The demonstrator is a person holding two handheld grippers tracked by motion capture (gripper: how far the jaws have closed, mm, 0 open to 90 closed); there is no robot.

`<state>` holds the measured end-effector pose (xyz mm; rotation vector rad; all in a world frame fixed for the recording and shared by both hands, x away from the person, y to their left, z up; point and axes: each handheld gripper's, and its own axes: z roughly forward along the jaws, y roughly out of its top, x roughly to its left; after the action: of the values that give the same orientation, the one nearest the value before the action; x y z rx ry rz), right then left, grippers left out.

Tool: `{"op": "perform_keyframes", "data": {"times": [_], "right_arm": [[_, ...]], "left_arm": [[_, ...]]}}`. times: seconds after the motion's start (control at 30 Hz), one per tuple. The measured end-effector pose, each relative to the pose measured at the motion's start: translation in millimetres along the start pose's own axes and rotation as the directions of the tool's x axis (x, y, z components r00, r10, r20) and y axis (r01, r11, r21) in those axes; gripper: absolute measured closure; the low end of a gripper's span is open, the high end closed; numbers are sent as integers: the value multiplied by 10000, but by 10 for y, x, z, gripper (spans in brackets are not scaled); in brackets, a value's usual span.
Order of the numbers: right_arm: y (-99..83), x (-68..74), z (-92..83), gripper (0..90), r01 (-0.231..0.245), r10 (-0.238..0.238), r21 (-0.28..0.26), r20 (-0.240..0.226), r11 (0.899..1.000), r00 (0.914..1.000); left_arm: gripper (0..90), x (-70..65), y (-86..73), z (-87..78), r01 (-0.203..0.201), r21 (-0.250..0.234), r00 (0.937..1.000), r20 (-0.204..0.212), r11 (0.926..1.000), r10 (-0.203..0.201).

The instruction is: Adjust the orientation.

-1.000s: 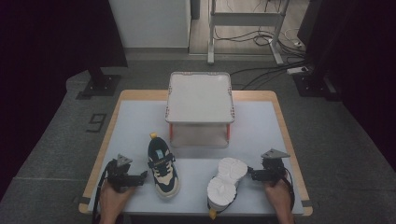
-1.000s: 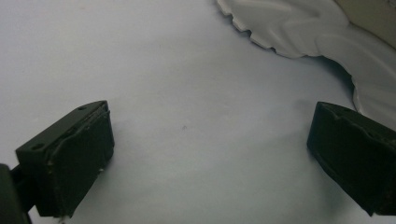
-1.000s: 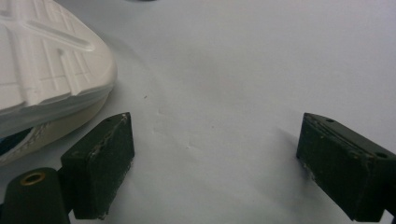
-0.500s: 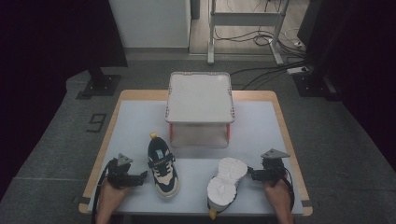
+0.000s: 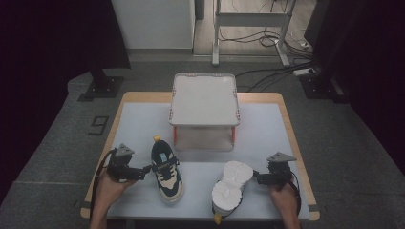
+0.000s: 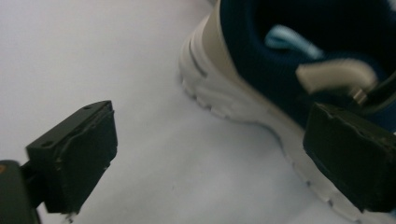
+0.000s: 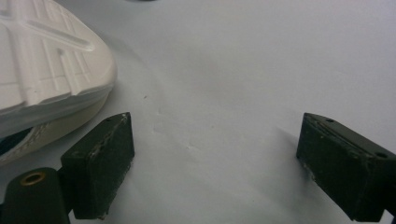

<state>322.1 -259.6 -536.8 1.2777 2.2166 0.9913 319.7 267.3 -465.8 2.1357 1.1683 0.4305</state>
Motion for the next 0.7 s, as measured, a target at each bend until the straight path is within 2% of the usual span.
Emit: {"op": "perform_keyframes", "data": {"times": [0.2, 0.43, 0.7], "right_arm": [[0, 0, 0, 104, 3, -3, -2, 0, 10000, 10000], [0, 0, 0, 104, 5, -5, -2, 3, 10000, 10000], [0, 0, 0, 103, 3, -3, -4, 0, 10000, 10000]], "left_arm": [[146, 10, 260, -102, -221, -421, 9996, 142, 9989, 227], [224, 6, 553, -115, -379, -723, 9991, 171, 9967, 393], [284, -5, 785, 49, -696, -469, 9968, 349, 9965, 713]]}}
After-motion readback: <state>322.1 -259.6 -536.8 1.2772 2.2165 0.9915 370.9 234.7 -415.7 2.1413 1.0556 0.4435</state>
